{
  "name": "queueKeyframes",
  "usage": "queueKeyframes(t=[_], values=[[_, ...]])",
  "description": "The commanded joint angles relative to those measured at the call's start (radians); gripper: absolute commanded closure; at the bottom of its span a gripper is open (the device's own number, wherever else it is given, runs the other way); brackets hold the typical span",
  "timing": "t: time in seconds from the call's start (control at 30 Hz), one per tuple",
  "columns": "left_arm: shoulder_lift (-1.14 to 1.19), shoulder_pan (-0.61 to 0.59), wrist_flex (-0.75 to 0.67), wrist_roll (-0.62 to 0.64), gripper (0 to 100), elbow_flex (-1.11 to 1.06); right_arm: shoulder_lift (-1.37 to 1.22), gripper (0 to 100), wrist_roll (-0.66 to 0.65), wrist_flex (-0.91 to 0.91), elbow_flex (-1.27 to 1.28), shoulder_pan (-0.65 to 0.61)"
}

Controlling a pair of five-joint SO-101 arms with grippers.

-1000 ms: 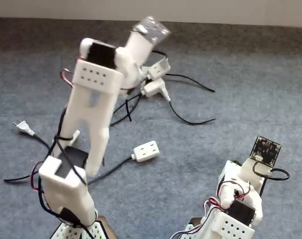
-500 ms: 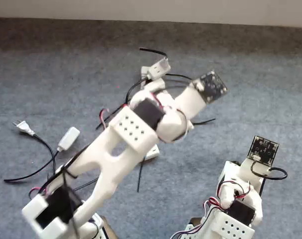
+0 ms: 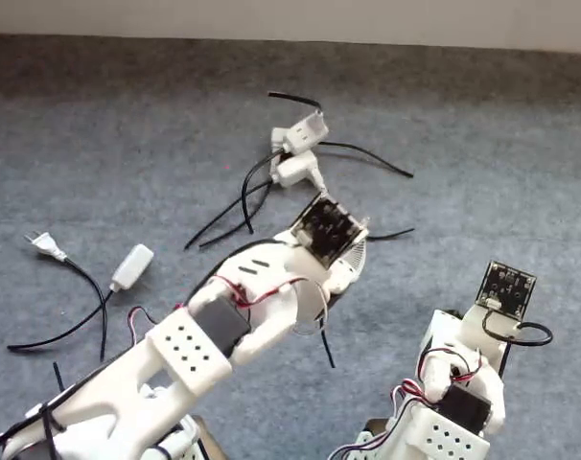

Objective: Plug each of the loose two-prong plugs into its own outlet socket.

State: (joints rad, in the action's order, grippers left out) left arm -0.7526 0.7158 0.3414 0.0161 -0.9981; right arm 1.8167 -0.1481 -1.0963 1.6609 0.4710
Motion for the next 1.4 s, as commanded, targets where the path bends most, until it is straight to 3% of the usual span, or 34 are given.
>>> queueKeyframes(t=[0.0, 0.17, 0.43, 0.73, 1.0, 1.23, 1.37], values=[[-0.039, 0.035, -0.199, 0.035, 99, -0.084, 0.015, 98.8, -0.014, 0.024, 0.044, -0.008], [-0.039, 0.093, -0.390, 0.068, 99, -0.196, 0.015, 98.8, -0.011, 0.025, -0.128, -0.021], [-0.039, 0.128, -0.710, 0.064, 99, -0.358, 0.015, 98.8, -0.009, -0.056, -0.541, -0.223], [-0.039, 0.133, -0.724, 0.064, 99, -0.371, 0.015, 98.8, -0.015, -0.171, -0.782, -0.585], [-0.039, 0.133, -0.730, 0.064, 99, -0.384, 0.015, 99.0, -0.083, -0.162, -0.742, -0.931], [-0.047, 0.134, -0.726, 0.064, 99, -0.387, 0.015, 99.0, -0.092, -0.021, -0.516, -0.937], [-0.047, 0.134, -0.729, 0.063, 99, -0.389, 0.015, 99.0, -0.095, 0.124, -0.371, -0.816]])
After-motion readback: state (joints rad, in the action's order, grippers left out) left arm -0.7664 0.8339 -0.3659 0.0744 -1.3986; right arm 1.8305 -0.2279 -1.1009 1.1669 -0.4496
